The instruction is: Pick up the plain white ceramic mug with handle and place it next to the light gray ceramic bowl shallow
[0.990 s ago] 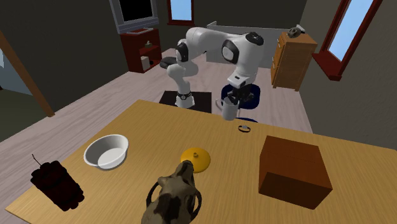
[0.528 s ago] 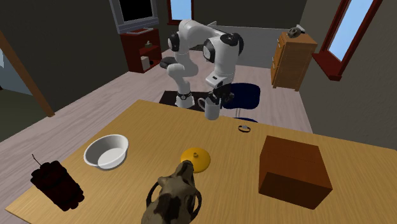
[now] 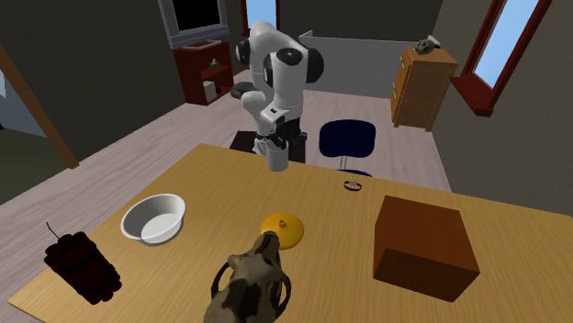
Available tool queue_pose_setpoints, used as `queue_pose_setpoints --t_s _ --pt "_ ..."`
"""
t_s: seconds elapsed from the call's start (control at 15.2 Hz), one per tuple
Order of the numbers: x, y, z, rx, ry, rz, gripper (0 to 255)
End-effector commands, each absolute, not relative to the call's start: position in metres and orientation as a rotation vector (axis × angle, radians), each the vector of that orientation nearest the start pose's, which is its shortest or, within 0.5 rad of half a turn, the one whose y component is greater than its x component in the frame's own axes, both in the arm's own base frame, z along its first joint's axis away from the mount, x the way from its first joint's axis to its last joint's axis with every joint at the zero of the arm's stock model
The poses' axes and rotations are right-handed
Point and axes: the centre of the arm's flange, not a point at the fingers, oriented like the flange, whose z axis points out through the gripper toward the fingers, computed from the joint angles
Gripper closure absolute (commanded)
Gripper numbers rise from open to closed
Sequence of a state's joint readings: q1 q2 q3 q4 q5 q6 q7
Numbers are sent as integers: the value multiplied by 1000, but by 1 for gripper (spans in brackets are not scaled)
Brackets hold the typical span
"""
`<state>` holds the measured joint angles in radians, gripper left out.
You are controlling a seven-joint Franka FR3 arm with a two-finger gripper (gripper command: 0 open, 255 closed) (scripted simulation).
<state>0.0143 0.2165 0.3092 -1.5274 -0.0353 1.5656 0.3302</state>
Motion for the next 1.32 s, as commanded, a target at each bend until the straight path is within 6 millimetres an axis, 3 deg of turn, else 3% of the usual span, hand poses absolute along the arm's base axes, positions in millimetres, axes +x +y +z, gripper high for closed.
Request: queue_pose_setpoints --t_s 0.0,1.25 --pt "579 146 523 -3155 6 267 255" --pt "580 -104 524 -3155 6 267 255"
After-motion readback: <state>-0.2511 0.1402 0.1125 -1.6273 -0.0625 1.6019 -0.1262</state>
